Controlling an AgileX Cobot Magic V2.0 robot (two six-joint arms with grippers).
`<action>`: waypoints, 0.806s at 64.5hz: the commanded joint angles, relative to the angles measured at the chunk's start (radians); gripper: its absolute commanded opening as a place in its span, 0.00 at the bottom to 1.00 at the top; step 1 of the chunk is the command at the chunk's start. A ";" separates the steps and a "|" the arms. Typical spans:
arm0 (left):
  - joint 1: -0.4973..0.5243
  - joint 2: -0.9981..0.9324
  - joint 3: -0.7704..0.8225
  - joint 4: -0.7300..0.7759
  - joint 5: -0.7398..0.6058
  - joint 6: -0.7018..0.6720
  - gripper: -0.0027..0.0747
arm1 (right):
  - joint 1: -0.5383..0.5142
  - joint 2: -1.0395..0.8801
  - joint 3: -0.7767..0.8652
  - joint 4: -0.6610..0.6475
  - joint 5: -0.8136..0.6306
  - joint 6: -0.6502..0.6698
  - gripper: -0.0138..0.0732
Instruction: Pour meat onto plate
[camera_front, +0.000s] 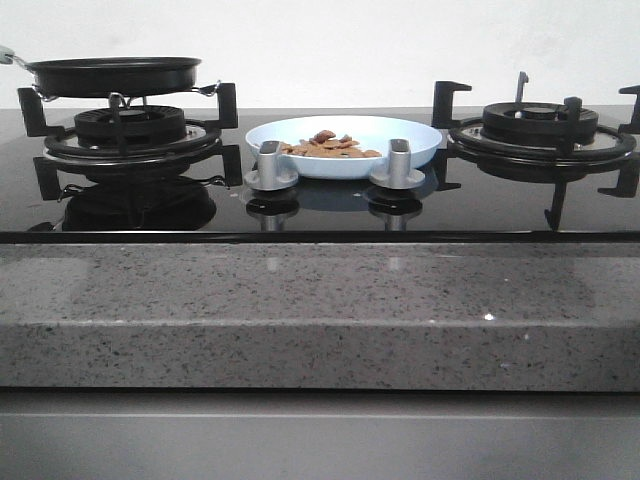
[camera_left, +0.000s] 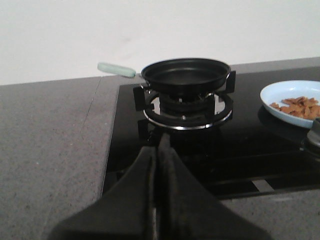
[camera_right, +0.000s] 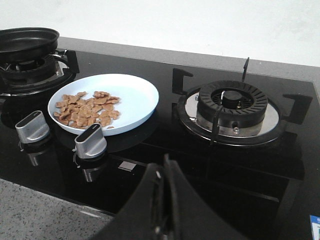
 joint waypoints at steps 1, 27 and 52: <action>0.011 -0.052 0.049 0.009 -0.083 -0.002 0.01 | -0.002 0.001 -0.026 -0.007 -0.084 -0.010 0.09; 0.157 -0.170 0.325 -0.028 -0.303 0.000 0.01 | -0.002 0.002 -0.026 -0.007 -0.084 -0.010 0.09; 0.157 -0.167 0.331 -0.038 -0.298 0.000 0.01 | -0.002 0.002 -0.026 -0.007 -0.084 -0.010 0.09</action>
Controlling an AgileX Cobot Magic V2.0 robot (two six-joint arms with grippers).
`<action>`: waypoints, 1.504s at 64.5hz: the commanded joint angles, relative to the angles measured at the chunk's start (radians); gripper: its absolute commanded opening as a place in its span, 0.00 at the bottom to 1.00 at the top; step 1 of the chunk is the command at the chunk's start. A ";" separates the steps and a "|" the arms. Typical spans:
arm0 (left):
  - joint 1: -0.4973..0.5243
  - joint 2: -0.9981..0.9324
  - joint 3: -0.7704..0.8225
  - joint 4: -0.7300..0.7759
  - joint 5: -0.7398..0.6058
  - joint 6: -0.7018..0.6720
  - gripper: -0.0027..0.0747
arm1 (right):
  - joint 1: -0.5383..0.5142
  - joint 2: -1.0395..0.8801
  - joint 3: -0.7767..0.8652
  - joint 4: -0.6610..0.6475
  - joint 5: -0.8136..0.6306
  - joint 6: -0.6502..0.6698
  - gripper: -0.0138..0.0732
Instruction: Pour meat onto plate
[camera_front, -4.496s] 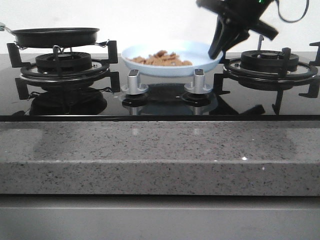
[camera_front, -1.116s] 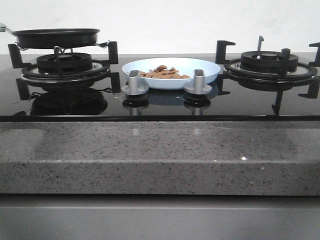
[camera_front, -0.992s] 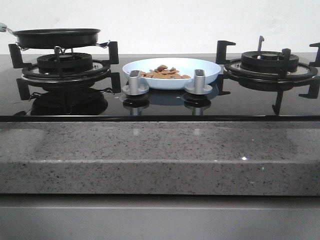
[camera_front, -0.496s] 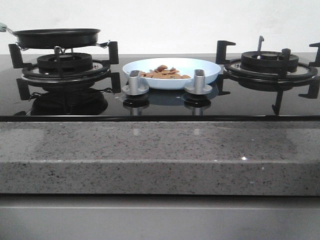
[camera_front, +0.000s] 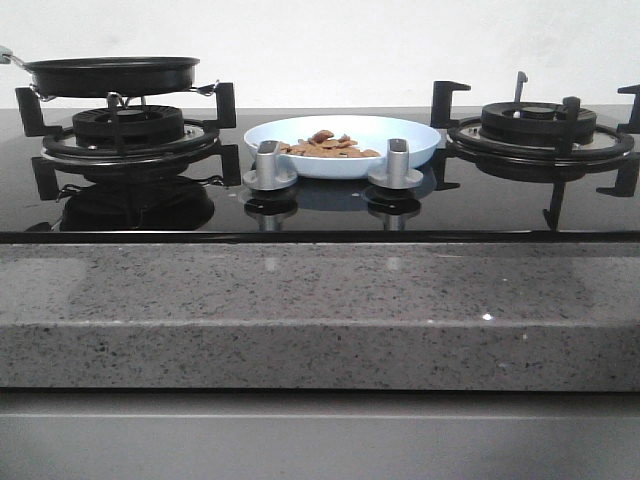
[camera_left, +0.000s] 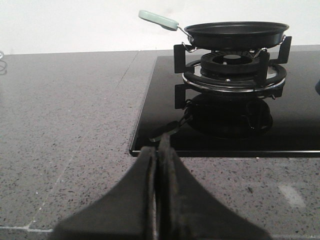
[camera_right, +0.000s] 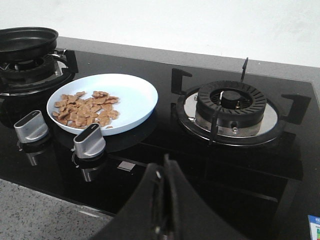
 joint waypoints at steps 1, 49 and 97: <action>0.001 -0.016 0.003 -0.009 -0.088 -0.002 0.01 | -0.002 0.002 -0.027 -0.007 -0.083 -0.007 0.09; 0.001 -0.016 0.003 -0.009 -0.088 -0.002 0.01 | -0.088 -0.104 0.136 -0.079 -0.184 0.039 0.09; 0.001 -0.016 0.003 -0.009 -0.088 -0.002 0.01 | -0.225 -0.541 0.436 -0.122 -0.030 0.136 0.09</action>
